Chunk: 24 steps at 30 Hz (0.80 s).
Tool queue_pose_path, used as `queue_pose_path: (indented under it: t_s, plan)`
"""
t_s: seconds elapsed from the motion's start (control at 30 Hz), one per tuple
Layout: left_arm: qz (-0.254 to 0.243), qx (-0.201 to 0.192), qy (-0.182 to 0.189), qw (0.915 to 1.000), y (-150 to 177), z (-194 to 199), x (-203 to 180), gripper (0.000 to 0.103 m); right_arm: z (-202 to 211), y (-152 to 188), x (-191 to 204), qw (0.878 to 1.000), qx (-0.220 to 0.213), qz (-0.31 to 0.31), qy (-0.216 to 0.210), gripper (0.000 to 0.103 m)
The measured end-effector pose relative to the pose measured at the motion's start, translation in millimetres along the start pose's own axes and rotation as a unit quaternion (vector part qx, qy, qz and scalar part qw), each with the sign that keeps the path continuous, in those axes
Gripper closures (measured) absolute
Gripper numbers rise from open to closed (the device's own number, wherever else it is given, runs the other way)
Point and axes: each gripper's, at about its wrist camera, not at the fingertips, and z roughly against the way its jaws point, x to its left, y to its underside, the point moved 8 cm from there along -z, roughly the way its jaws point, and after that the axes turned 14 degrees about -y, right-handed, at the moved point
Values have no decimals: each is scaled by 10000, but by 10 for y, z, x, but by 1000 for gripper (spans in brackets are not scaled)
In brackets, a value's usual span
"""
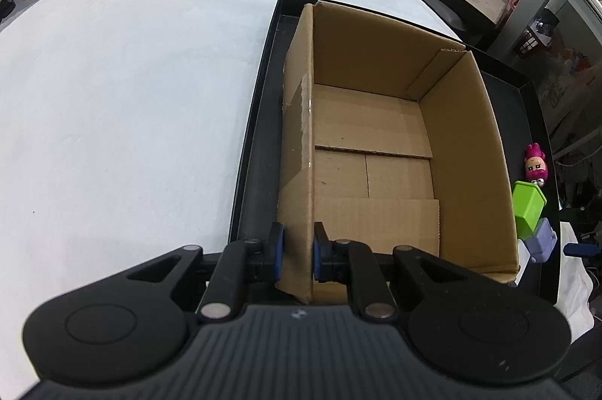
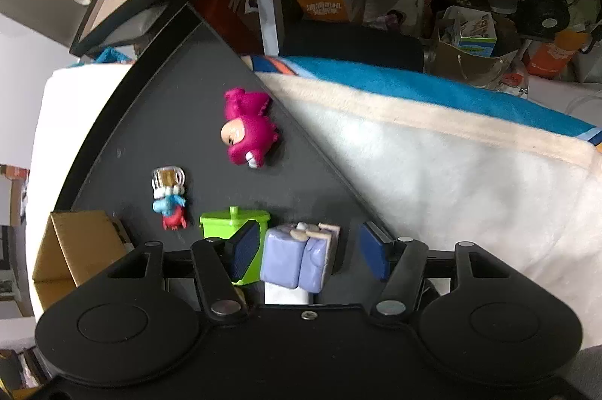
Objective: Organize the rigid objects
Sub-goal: 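Move the right gripper to the lavender cube figure and close on it, then lift the lavender cube with the right gripper and carry it over the box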
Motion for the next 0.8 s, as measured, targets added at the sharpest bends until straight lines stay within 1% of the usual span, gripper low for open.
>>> queue_pose_path:
  t_s: [0.13,0.3,0.33,0.37,0.5,0.6,0.7,0.8]
  plan:
    - [-76,-6,-29,10000,-19,11,3,89,-103,87,4,9998,184,-7,50,44]
    - [-154,15,-3,9999,-28,1,-29,89,-254,130,-10,9994,294,72,176,45]
    - [-156,19,3,9999,-26,-9,-26,89,-280,138,-2,9993,329,104,135,56]
    - [-155,15,-1,9999,-29,-19,-22,89,-286,144,6,9992,334,138,143,57]
    - [-105,29,26,9999,-49,-59,-21,89,-199,139,47,9994,204,250,152,57]
    - [-81,12,57,10000,-37,-76,-12,89,-133,146,55,9996,249,104,-16,57]
    - [-23,-13,87,10000,-34,-95,-1,89,-41,116,103,9997,138,213,-1,57]
    - [32,-49,124,9999,-33,-101,13,89,74,106,172,9997,71,228,-109,57]
